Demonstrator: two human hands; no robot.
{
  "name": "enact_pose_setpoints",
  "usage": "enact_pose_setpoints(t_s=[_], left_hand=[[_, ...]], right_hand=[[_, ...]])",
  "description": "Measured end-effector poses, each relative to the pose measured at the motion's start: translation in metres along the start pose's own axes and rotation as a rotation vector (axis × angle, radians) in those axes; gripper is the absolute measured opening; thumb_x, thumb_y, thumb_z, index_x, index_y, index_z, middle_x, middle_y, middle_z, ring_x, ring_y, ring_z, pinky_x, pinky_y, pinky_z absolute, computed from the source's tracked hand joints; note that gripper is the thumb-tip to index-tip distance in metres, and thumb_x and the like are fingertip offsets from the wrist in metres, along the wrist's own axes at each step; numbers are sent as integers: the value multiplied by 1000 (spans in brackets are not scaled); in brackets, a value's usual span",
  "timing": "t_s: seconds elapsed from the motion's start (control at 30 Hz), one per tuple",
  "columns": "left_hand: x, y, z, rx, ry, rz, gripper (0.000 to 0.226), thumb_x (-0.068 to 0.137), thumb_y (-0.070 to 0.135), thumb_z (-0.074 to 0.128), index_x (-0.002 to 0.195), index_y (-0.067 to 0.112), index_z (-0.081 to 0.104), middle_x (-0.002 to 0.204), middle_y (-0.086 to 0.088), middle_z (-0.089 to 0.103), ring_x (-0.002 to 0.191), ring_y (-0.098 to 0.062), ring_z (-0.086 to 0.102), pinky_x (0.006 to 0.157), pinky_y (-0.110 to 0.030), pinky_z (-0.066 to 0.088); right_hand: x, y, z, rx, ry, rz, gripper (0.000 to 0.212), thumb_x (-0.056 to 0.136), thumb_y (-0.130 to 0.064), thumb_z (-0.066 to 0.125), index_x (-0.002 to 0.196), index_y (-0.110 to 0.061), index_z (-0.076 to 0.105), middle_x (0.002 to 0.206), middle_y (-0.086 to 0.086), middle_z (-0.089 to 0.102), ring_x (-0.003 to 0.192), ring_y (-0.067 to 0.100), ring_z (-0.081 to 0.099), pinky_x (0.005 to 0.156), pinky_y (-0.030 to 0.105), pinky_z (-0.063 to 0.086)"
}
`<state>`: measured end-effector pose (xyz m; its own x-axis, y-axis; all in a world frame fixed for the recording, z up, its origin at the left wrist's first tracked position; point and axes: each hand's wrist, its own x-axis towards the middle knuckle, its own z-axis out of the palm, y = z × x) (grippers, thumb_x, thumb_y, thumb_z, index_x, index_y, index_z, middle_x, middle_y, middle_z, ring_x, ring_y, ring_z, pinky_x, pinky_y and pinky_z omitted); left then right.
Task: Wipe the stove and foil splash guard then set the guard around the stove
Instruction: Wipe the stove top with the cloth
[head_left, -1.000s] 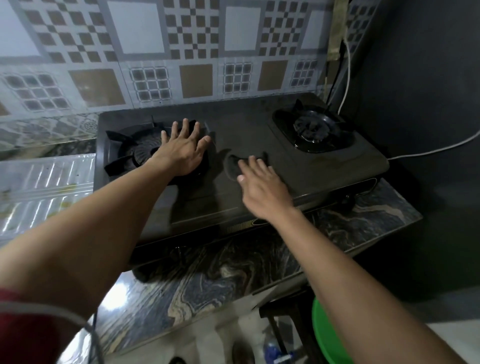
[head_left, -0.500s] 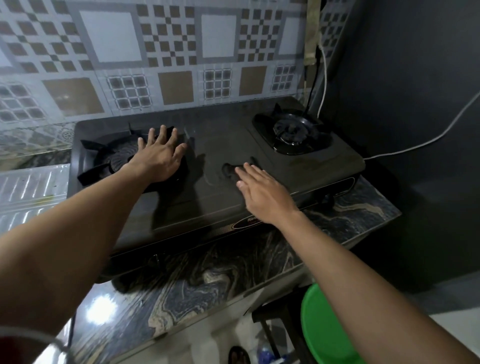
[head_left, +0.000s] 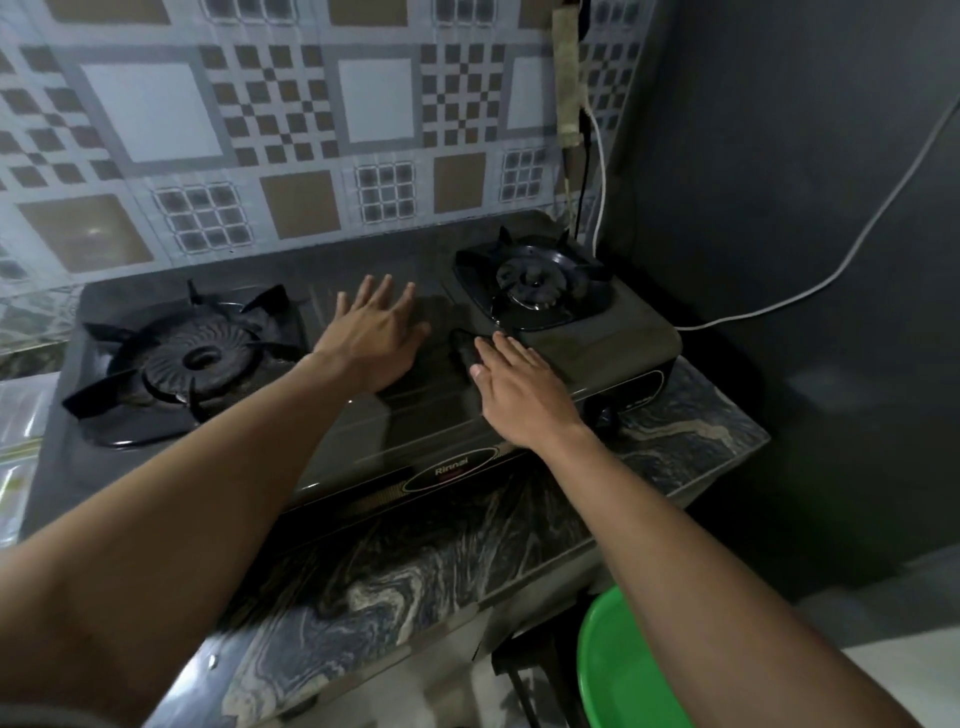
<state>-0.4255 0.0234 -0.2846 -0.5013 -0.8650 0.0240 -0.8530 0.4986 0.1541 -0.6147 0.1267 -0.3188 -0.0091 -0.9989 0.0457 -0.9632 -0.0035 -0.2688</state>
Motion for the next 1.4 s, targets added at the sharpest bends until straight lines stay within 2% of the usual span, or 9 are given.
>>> enact_pose_setpoints(t_s=[0.33, 0.57, 0.7, 0.83, 1.07, 1.13, 1.23, 1.27, 1.4], left_hand=[[34, 30, 8, 78, -147, -42, 68, 99, 59, 35, 155, 20, 31, 160, -10, 29, 147, -35, 23, 117, -58, 23], [33, 26, 8, 60, -179, -34, 73, 98, 64, 29, 157, 21, 24, 164, -8, 22, 149, -34, 21, 118, -54, 23], [35, 26, 3, 29, -155, -31, 69, 96, 63, 39, 153, 24, 31, 158, -8, 33, 145, -34, 29, 113, -54, 31], [36, 26, 2, 16, -140, -35, 72, 93, 67, 42, 152, 27, 32, 158, -7, 34, 144, -34, 31, 111, -54, 31], [46, 22, 7, 1, -176, -82, 77, 88, 71, 44, 152, 29, 31, 159, -5, 31, 145, -33, 31, 114, -54, 33], [48, 21, 7, -14, -174, -86, 77, 88, 70, 46, 152, 29, 32, 158, -5, 33, 144, -32, 32, 113, -54, 34], [48, 20, 8, -1, -178, -85, 78, 88, 71, 45, 152, 28, 30, 158, -3, 33, 144, -30, 33, 112, -53, 37], [47, 20, 7, 8, -174, -87, 78, 88, 71, 44, 153, 28, 29, 159, -2, 32, 144, -29, 33, 112, -52, 37], [46, 25, 7, 42, -145, -78, 75, 90, 69, 42, 153, 30, 29, 161, 3, 28, 147, -24, 29, 113, -49, 34]], right_hand=[[1, 56, -12, -58, 82, 175, 55, 105, -38, 22, 153, -12, 30, 161, 11, 26, 149, 23, 20, 122, 40, 14], [6, 70, -16, -24, 107, 343, 56, 105, -37, 22, 154, -10, 27, 162, 13, 22, 150, 27, 16, 122, 42, 11], [11, 75, -19, -12, 117, 412, 55, 105, -35, 23, 153, -9, 28, 161, 15, 22, 149, 29, 16, 121, 44, 12], [17, 98, -27, 1, 116, 490, 54, 105, -33, 24, 153, -9, 28, 161, 16, 21, 149, 30, 16, 121, 46, 12], [33, 152, -47, 1, 113, 483, 51, 105, -30, 27, 152, -12, 32, 161, 14, 22, 149, 28, 19, 120, 41, 15], [40, 166, -56, 60, 110, 459, 48, 105, -29, 31, 150, -15, 35, 159, 11, 29, 145, 28, 27, 114, 40, 24], [54, 192, -68, 208, 83, 486, 40, 104, -32, 36, 143, -25, 38, 145, 8, 49, 126, 33, 49, 90, 41, 41], [59, 200, -70, 257, 66, 490, 39, 104, -34, 37, 143, -28, 39, 142, 8, 51, 125, 33, 50, 90, 41, 42], [86, 227, -73, 458, 20, 420, 45, 103, -38, 43, 147, -32, 42, 153, -3, 42, 140, 23, 38, 111, 36, 34]])
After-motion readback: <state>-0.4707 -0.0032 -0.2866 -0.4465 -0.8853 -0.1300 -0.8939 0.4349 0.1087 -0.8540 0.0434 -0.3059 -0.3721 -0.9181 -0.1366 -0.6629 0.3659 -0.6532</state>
